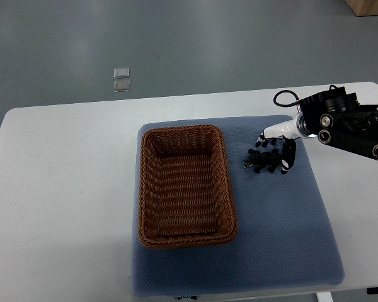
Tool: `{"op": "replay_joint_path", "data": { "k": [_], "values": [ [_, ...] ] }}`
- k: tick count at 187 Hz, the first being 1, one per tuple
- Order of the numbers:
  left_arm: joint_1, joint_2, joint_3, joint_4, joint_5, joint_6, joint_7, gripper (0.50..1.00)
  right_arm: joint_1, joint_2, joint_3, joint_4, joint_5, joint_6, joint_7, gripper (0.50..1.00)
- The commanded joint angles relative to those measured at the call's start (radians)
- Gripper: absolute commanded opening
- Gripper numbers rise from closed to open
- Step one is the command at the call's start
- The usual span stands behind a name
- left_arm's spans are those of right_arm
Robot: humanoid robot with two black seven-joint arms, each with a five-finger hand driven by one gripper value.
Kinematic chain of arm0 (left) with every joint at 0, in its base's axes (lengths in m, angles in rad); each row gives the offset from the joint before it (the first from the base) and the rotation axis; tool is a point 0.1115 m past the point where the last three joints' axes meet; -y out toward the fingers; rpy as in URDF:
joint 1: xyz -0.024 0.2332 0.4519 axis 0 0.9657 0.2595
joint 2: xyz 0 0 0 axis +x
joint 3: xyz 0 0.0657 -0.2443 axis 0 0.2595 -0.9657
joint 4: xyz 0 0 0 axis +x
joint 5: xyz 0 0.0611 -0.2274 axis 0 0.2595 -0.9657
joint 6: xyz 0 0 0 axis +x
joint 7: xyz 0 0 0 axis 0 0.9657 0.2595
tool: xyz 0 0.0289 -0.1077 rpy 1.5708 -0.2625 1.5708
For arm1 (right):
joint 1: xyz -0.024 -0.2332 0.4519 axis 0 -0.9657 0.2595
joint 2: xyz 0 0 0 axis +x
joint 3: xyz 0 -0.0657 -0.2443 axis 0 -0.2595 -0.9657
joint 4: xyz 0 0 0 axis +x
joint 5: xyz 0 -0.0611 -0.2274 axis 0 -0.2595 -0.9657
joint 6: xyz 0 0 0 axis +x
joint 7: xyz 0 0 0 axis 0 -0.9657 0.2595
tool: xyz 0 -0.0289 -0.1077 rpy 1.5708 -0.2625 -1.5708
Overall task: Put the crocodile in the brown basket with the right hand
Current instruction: 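Close the right hand fingers around the green toy crocodile, then lift the crocodile with the right hand and carry it over the basket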
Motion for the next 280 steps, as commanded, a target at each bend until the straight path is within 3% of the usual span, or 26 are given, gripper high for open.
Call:
{"op": "replay_joint_path", "data": {
  "k": [1,40,57,65,74,85,92,117,213,280],
  "values": [
    [0.0,0.0,0.0,0.0,-0.001,0.0,0.0,1.0,-0.006,0.006,0.0,-0.008,-0.007,-0.006,0.008,0.907],
    [0.003,0.0,0.003,0.0,0.0,0.0,0.0,1.0,-0.02,0.017,0.0,-0.023,-0.013,-0.023,0.011,0.858],
    [0.003,0.0,0.003,0.0,0.0,0.0,0.0,1.0,-0.023,0.017,0.0,-0.023,-0.013,-0.023,0.011,0.813],
    [0.003,0.0,0.003,0.0,-0.001,0.0,0.0,1.0,-0.023,0.017,0.001,-0.023,-0.015,-0.026,0.011,0.778],
    [0.003,0.0,0.003,0.0,0.0,0.002,0.0,1.0,-0.023,0.019,0.001,-0.023,-0.015,-0.026,0.013,0.691],
    [0.003,0.0,0.003,0.0,-0.001,0.002,0.0,1.0,-0.023,0.02,0.001,-0.023,-0.015,-0.029,0.013,0.65],
    [0.003,0.0,0.003,0.0,-0.001,0.002,0.0,1.0,-0.023,0.02,0.0,-0.023,-0.015,-0.03,0.016,0.591],
    [0.003,0.0,0.003,0.0,0.0,0.0,0.0,1.0,-0.014,0.02,0.001,-0.023,-0.021,-0.03,0.019,0.5],
    [0.003,0.0,0.004,-0.002,0.0,0.0,0.0,1.0,0.101,-0.08,0.015,0.047,-0.002,0.022,0.019,0.5],
    [0.003,0.0,0.006,-0.011,0.002,-0.012,0.0,1.0,0.324,-0.227,0.017,0.221,0.082,0.101,0.017,0.5]
  ]
}}
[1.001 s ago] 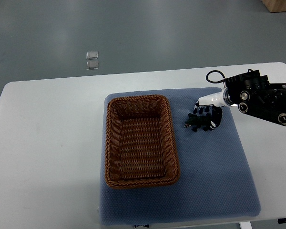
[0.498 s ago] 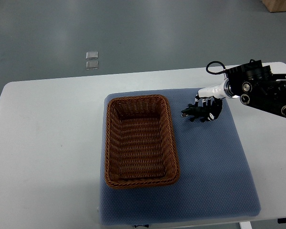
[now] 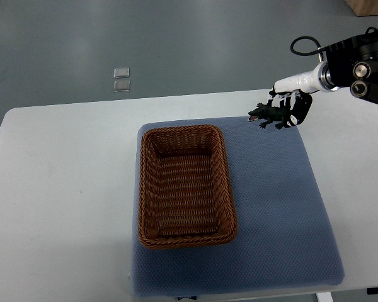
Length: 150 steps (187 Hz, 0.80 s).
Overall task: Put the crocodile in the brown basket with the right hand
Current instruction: 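Lift the crocodile with the right hand and carry it over the basket, then lower the crocodile into the wicker basket and open the right hand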
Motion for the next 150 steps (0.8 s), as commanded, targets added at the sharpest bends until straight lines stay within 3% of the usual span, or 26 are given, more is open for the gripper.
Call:
{"op": "replay_joint_path", "data": {
  "k": [1,52,97,128,150],
  "values": [
    [0.0,0.0,0.001,-0.003,0.002,-0.001,0.0,1.0,0.079,-0.032,0.0,0.047,0.029,0.037,0.0,0.5],
    [0.0,0.0,0.001,0.003,0.002,-0.001,0.0,1.0,0.182,-0.009,0.0,0.083,0.036,0.06,-0.004,0.5],
    [0.0,0.0,0.001,0.005,0.0,-0.001,0.0,1.0,0.174,0.182,-0.011,0.063,0.081,-0.015,0.0,0.5],
    [0.0,0.0,-0.001,0.005,0.0,-0.001,0.0,1.0,0.137,0.371,-0.051,-0.049,0.081,-0.046,0.0,0.5],
    [0.0,0.0,-0.001,0.005,0.0,-0.001,0.0,1.0,0.085,0.445,-0.066,-0.108,0.072,-0.055,-0.002,0.5]
  ]
}}
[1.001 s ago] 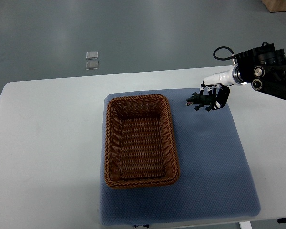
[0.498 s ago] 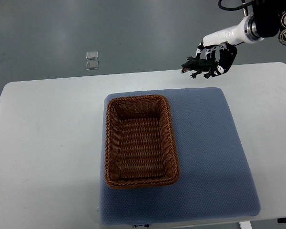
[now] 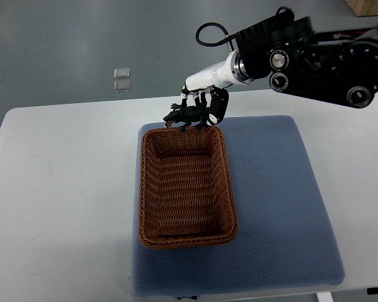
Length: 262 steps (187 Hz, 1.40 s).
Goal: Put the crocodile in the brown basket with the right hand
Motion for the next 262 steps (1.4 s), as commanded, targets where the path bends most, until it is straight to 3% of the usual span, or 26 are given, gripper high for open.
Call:
{"op": "replay_joint_path", "data": {
  "k": [1,22,59,98,114,131,156,204,262],
  "values": [
    [0.0,0.0,0.0,0.0,0.0,0.0,0.0,1.0,-0.053,0.074,-0.014,-0.053,-0.01,-0.014,-0.002,0.5],
    [0.0,0.0,0.0,0.0,0.0,0.0,0.0,1.0,-0.116,0.133,-0.014,-0.09,-0.01,-0.058,-0.002,0.5],
    [0.0,0.0,0.0,0.0,0.0,0.0,0.0,1.0,-0.177,0.188,-0.014,-0.131,-0.012,-0.063,0.0,0.502],
    [0.0,0.0,0.0,0.001,0.0,0.0,0.0,1.0,-0.191,0.196,-0.013,-0.15,-0.019,-0.063,0.0,0.584],
    [0.0,0.0,0.0,0.001,0.0,0.0,0.0,1.0,-0.203,0.196,-0.014,-0.151,-0.019,-0.061,0.0,0.662],
    [0.0,0.0,0.0,0.001,0.0,0.0,0.0,1.0,-0.214,0.196,-0.016,-0.151,-0.019,-0.057,0.0,0.793],
    [0.0,0.0,0.0,0.001,0.0,0.0,0.0,1.0,-0.217,0.19,-0.014,-0.151,-0.019,-0.052,0.0,0.909],
    [0.0,0.0,0.0,0.001,0.0,0.0,0.0,1.0,-0.193,0.16,0.027,-0.151,-0.006,-0.037,0.0,0.926],
    [0.0,0.0,0.0,0.003,0.0,0.002,0.0,1.0,-0.231,-0.004,0.372,-0.157,0.051,-0.031,0.032,0.926]
  ]
}}
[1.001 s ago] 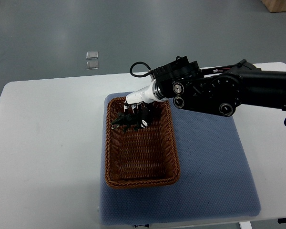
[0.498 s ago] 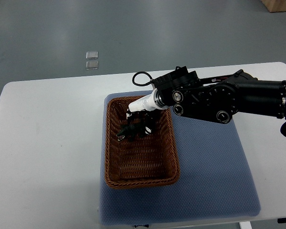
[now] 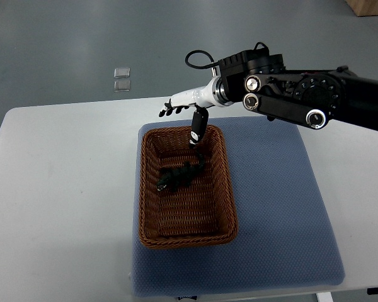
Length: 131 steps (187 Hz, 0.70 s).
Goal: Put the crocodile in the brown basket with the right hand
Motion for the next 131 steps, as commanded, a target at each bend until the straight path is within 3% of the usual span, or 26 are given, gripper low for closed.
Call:
{"op": "replay_joint_path", "data": {
  "k": [1,22,58,99,131],
  "values": [
    [0.0,0.0,0.0,0.0,0.0,0.001,0.0,1.0,-0.039,-0.067,0.123,-0.005,0.03,-0.009,0.025,0.926],
    [0.002,0.0,-0.002,0.0,0.0,0.001,0.0,1.0,-0.164,-0.137,0.327,-0.03,0.076,-0.026,0.083,0.926],
    [0.005,0.0,0.0,0.0,0.0,0.001,0.0,1.0,-0.423,-0.116,0.717,-0.05,0.245,-0.172,0.14,0.924],
    [0.003,0.0,0.0,0.0,0.0,0.001,0.0,1.0,-0.602,0.044,1.008,-0.155,0.594,-0.239,0.196,0.924],
    [0.005,0.0,0.0,0.0,0.0,0.001,0.0,1.0,-0.647,0.088,1.079,-0.266,0.857,-0.242,0.23,0.924]
  ]
}}
